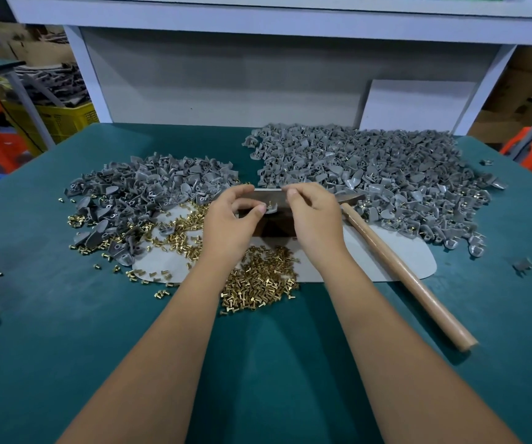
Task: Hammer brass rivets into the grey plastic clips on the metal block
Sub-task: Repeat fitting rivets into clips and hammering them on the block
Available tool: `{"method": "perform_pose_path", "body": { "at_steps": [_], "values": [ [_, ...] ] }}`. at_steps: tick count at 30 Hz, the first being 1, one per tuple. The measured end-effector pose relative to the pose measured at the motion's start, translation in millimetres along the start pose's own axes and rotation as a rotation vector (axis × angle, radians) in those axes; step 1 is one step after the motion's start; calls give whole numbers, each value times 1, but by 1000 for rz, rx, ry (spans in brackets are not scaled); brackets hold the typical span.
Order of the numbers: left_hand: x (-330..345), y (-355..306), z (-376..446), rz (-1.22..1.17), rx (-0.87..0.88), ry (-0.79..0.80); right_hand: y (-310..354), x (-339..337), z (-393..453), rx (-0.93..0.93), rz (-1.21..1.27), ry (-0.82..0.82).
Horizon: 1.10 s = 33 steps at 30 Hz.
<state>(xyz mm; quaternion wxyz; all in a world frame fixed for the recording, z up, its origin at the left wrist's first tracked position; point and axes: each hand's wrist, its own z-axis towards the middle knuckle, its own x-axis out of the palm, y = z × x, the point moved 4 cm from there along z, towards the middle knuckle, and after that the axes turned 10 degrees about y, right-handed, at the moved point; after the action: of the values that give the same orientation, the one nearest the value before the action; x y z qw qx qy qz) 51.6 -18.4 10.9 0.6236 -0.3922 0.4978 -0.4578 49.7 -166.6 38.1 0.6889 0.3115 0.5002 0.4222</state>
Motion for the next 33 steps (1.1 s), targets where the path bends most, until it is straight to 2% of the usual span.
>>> {"method": "perform_pose_path", "body": {
  "at_steps": [2, 5, 7, 10, 15, 18, 20, 22, 23, 25, 28, 33],
  "values": [
    [-1, -1, 0, 62, 25, -33, -4, -20, -2, 41, -209, -110],
    [-1, -4, 1, 191, 75, -58, -20, -60, -13, 189, -732, -201],
    [0, -5, 0, 276, 97, -84, -33, -74, -23, 326, -951, -90],
    [1, -4, 0, 385, 72, -105, -44, -73, -27, 402, -1073, 53],
    [-1, -3, -2, 413, 81, -98, -46, -73, -15, 434, -907, 35],
    [0, -3, -3, 413, 80, -104, -35, -76, -12, 404, -869, -36],
    [0, -2, -2, 413, 71, -117, -19, -78, -13, 338, -882, -117],
    [0, -2, -2, 424, 75, -127, 0, -80, -18, 196, -845, -198],
    [0, -1, -1, 426, 83, -130, 10, -80, -21, 119, -808, -196],
    [0, -1, -2, 420, 99, -137, 28, -75, -27, 16, -730, -86],
    [-1, -1, -4, 374, 106, -168, 46, -63, -33, -37, -771, 79],
    [-1, 0, -4, 444, 85, -176, 62, -55, -38, -135, -832, -31]
  ]
}}
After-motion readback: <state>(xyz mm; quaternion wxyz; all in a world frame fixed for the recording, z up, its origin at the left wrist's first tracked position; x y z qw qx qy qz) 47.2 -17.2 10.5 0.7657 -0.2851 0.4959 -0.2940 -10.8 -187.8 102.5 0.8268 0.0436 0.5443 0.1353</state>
